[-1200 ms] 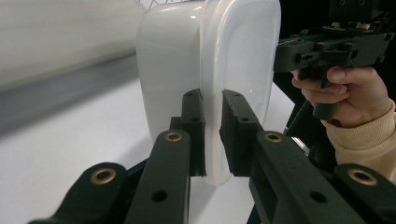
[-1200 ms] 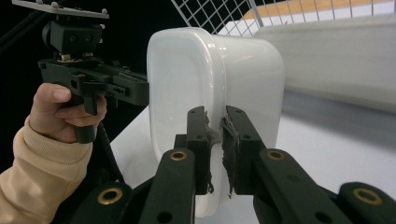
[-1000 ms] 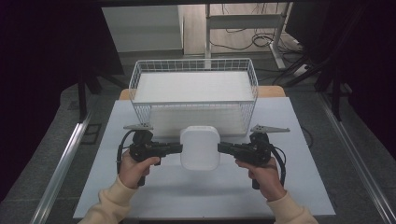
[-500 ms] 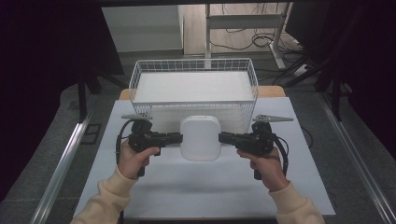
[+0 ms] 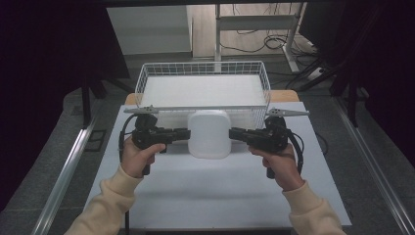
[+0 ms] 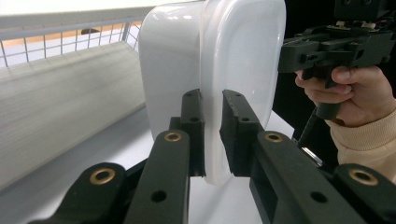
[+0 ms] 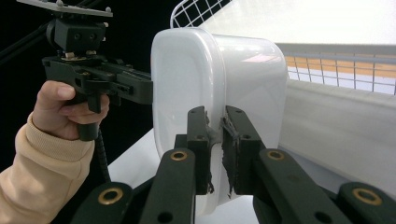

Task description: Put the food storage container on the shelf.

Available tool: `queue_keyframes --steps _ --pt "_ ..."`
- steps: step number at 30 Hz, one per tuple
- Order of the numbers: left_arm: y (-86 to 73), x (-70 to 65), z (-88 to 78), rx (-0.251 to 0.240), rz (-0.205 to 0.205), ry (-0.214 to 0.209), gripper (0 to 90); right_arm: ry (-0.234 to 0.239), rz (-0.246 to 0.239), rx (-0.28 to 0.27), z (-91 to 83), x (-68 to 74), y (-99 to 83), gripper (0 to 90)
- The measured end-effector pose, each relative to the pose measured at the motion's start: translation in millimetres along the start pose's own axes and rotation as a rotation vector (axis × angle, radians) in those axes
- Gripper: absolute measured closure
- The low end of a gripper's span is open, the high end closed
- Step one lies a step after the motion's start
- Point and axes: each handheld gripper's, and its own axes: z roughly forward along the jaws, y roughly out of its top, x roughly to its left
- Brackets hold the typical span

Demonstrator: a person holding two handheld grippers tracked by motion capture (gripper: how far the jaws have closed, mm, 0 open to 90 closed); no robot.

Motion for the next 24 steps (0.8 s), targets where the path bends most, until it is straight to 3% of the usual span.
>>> queue_keyframes --steps 12,24 --pt "15.3 1.5 -2.1 -0.019 0.007 0.012 79.8 -0.003 -0.023 -0.002 1.6 -1.6 21.1 81.1" --pt "43.2 4.4 -9.5 -0.024 0.033 0.036 79.7 0.000 -0.044 -0.013 5.9 -2.6 46.3 81.1"
